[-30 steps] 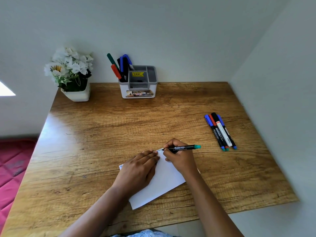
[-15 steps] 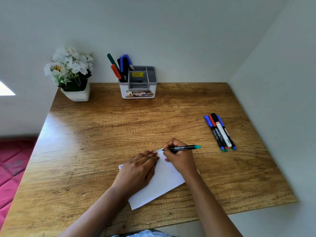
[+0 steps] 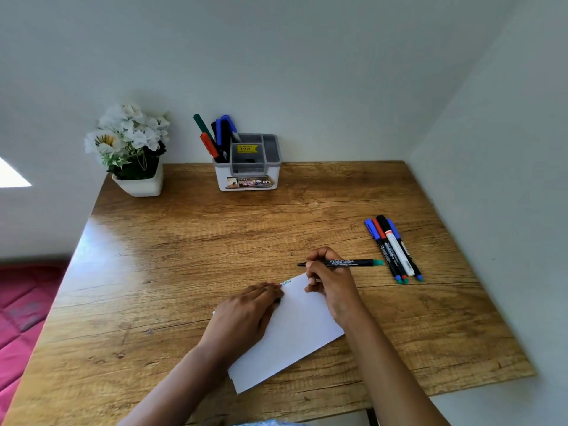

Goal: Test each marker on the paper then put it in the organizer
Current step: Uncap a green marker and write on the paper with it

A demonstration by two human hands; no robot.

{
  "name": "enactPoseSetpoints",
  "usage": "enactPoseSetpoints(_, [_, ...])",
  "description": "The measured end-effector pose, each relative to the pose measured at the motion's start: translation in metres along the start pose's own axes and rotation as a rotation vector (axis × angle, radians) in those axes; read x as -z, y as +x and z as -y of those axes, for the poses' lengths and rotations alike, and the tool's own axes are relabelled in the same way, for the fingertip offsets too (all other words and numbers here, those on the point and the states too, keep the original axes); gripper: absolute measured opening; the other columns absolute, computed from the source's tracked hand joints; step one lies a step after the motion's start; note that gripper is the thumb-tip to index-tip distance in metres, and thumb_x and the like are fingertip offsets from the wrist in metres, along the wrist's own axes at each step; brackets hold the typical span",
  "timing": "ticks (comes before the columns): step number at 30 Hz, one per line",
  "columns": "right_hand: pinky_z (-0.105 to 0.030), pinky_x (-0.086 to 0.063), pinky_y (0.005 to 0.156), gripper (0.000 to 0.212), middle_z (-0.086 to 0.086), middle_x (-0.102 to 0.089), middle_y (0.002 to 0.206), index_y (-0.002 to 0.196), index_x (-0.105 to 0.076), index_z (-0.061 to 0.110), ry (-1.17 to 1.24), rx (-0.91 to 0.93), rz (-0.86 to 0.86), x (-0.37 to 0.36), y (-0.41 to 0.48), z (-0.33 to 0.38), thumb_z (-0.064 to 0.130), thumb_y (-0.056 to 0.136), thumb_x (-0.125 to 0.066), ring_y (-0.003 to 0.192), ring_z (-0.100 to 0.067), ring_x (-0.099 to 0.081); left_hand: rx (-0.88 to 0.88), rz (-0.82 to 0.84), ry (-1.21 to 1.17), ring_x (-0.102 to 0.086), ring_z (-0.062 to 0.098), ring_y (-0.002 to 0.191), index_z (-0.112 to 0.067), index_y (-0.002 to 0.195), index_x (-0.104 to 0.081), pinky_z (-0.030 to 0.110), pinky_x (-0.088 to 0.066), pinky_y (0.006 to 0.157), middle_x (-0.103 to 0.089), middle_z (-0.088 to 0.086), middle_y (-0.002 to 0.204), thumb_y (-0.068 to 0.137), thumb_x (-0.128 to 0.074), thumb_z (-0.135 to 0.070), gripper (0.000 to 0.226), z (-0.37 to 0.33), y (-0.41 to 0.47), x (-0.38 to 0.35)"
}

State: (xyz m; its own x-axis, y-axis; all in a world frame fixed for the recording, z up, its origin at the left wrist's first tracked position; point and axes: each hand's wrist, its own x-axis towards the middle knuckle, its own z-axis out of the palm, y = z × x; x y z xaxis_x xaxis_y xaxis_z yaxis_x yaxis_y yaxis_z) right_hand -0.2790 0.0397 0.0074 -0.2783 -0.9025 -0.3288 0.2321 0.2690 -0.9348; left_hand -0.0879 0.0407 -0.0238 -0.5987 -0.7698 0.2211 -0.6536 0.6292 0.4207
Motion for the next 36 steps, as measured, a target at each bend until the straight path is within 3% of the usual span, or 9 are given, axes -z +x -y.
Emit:
enactPoseSetpoints(2, [-0.025,-0.049,0.047,0.019,-0.003,-0.049,0.057,0.079,-0.052,0.012,0.016,0.011,0.042,-0.002,-0.003,0.006,-0.005,0.087,-0.055,0.049,-0.012,-0.046,0.066,-0.044,-0.025,-0.068,0.009,0.08,-0.029,0.111,-0.063,0.026,-0.052,0.054,-0.071,-0.012,0.101,0.091,-0.046,-0.031,0.026,-0.001,0.008,0.01])
enactPoseSetpoints(4, [-0.025,-0.049,0.047,0.02,-0.002,-0.049,0.058,0.08,-0.052,0.013,0.024,0.053,0.076,-0.005,-0.007,0.015,-0.005,0.087,-0.057,0.05,-0.012,-0.046,0.179,-0.146,-0.17,-0.065,0.006,0.067,-0.03,0.108,-0.06,0.027,-0.05,0.054,-0.071,-0.013,0.087,0.093,-0.056,-0.026,0.016,-0.003,0.018,0.021])
enactPoseSetpoints(8, [-0.026,-0.054,0.056,0.012,-0.005,-0.062,0.072,0.088,-0.061,0.009,0.053,0.139,0.136,-0.014,-0.018,0.033,-0.003,0.088,-0.057,0.065,-0.014,-0.059,0.602,-0.306,-1.036,-0.069,0.011,0.091,-0.018,0.1,-0.058,0.028,-0.053,0.079,-0.074,-0.002,0.093,0.093,-0.057,-0.016,0.007,-0.01,0.047,0.046])
enactPoseSetpoints(10, [-0.028,-0.056,0.06,0.012,-0.009,-0.068,0.079,0.093,-0.067,0.008,0.08,0.166,0.156,-0.018,-0.023,0.04,0.006,0.089,-0.056,0.072,-0.018,-0.064,0.783,-0.366,-1.467,-0.069,0.019,0.094,-0.012,0.101,-0.054,0.031,-0.056,0.081,-0.072,0.011,0.102,0.095,-0.053,-0.012,0.006,-0.014,0.059,0.057])
enactPoseSetpoints(13, [-0.028,-0.056,0.059,0.02,-0.011,-0.07,0.079,0.093,-0.07,0.008,0.088,0.229,0.15,-0.025,-0.03,0.05,0.017,0.085,-0.054,0.072,-0.02,-0.067,0.853,-0.406,-1.763,-0.071,0.018,0.088,-0.009,0.099,-0.052,0.03,-0.057,0.078,-0.072,0.014,0.1,0.097,-0.048,-0.011,0.005,-0.019,0.067,0.07])
enactPoseSetpoints(18, [-0.025,-0.055,0.054,0.002,-0.01,-0.07,0.073,0.088,-0.057,0.007,0.085,0.297,0.107,-0.031,-0.031,0.062,0.006,0.09,-0.057,0.066,-0.02,-0.068,0.801,-0.369,-1.884,-0.072,0.015,0.083,-0.009,0.098,-0.054,0.027,-0.059,0.069,-0.073,0.012,0.099,0.097,-0.046,-0.011,0.008,-0.027,0.071,0.079])
enactPoseSetpoints(24, [-0.028,-0.057,0.055,0.004,-0.012,-0.072,0.075,0.089,-0.056,0.004,0.032,0.331,0.132,-0.036,-0.029,0.067,0.007,0.089,-0.058,0.064,-0.02,-0.067,0.739,-0.308,-1.889,-0.071,0.016,0.085,-0.01,0.097,-0.055,0.029,-0.058,0.077,-0.07,0.014,0.107,0.094,-0.048,-0.012,0.008,-0.029,0.073,0.084])
enactPoseSetpoints(30, [-0.02,-0.044,0.041,0.016,-0.002,-0.062,0.059,0.082,-0.061,0.007,0.028,0.446,0.115,-0.049,-0.031,0.064,0.019,0.076,-0.068,0.051,-0.01,-0.057,0.61,-0.26,-1.895,-0.071,0.017,0.08,-0.01,0.096,-0.056,0.031,-0.057,0.078,-0.071,0.012,0.1,0.09,-0.049,-0.011,0.01,-0.034,0.071,0.085])
enactPoseSetpoints(36, [-0.025,-0.048,0.044,0.012,-0.01,-0.069,0.07,0.088,-0.064,0.011,0.154,0.363,0.179,-0.049,-0.032,0.06,0.014,0.077,-0.068,0.052,-0.017,-0.06,0.506,-0.194,-1.865,-0.07,0.02,0.082,-0.01,0.099,-0.056,0.03,-0.056,0.078,-0.069,0.013,0.107,0.084,-0.052,-0.015,0.016,-0.024,0.074,0.089])
